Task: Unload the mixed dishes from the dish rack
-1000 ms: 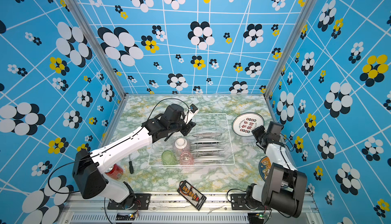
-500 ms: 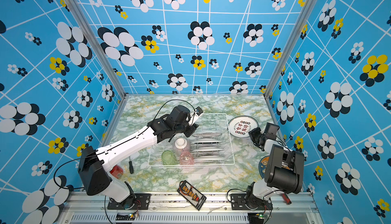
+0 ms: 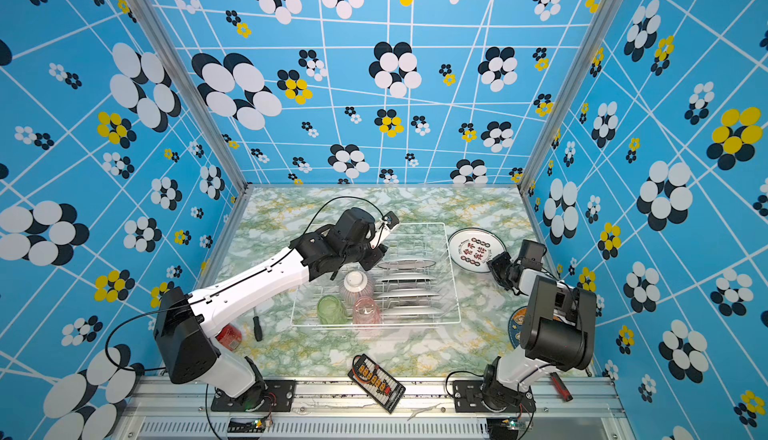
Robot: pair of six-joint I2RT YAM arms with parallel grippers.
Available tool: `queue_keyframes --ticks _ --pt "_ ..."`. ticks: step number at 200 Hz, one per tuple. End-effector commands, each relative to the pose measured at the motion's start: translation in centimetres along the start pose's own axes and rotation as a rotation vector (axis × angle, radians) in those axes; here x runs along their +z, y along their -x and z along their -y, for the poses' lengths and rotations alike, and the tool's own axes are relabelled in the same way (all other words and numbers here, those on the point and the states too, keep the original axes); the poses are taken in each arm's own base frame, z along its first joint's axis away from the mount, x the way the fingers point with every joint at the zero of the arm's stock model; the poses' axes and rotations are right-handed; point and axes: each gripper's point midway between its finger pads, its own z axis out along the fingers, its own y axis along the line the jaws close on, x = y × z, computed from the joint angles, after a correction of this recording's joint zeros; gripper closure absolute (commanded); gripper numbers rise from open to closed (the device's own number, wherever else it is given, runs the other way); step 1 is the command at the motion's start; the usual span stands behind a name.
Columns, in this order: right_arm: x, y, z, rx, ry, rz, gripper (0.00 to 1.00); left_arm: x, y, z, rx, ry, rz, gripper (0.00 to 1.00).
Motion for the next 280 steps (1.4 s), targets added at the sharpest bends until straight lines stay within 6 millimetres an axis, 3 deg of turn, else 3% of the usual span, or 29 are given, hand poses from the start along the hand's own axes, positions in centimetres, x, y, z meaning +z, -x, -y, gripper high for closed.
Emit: queue_keyframes --ticks 1,70,102,140,174,224,234,280 --pt "-0.5 0.4 0.4 -0.044 -0.05 0.007 0.69 0.0 0.3 -0.1 0.018 0.01 -0.013 0.58" --pt "-1.7 0.0 1.1 -0.087 -0.109 0.0 0.44 0.4 0.0 0.8 0.043 -0.029 -0.027 0.58" --pt "-5.3 0.8 0.2 -0.172 -0.152 0.055 0.3 0.2 0.5 2.3 0.132 -0.062 -0.011 0.58" --pt "-9.8 1.0 -2.6 -0.272 -0.118 0.109 0.29 0.6 1.0 4.9 0.228 -0.145 -0.014 0.58" --pt "-12.2 0.1 -4.7 -0.347 -0.087 0.126 0.29 2.0 1.0 6.3 0.288 -0.182 -0.062 0.58" --pt "-13.6 -0.4 -6.7 -0.389 -0.038 0.151 0.29 3.8 1.2 7.0 0.336 -0.204 -0.123 0.58" --pt "-13.8 -0.4 -6.8 -0.391 -0.034 0.156 0.29 3.5 1.6 6.8 0.342 -0.197 -0.124 0.58" --pt "-14.1 -0.3 -6.9 -0.407 -0.033 0.168 0.28 6.0 0.6 6.0 0.387 -0.142 -0.204 0.6"
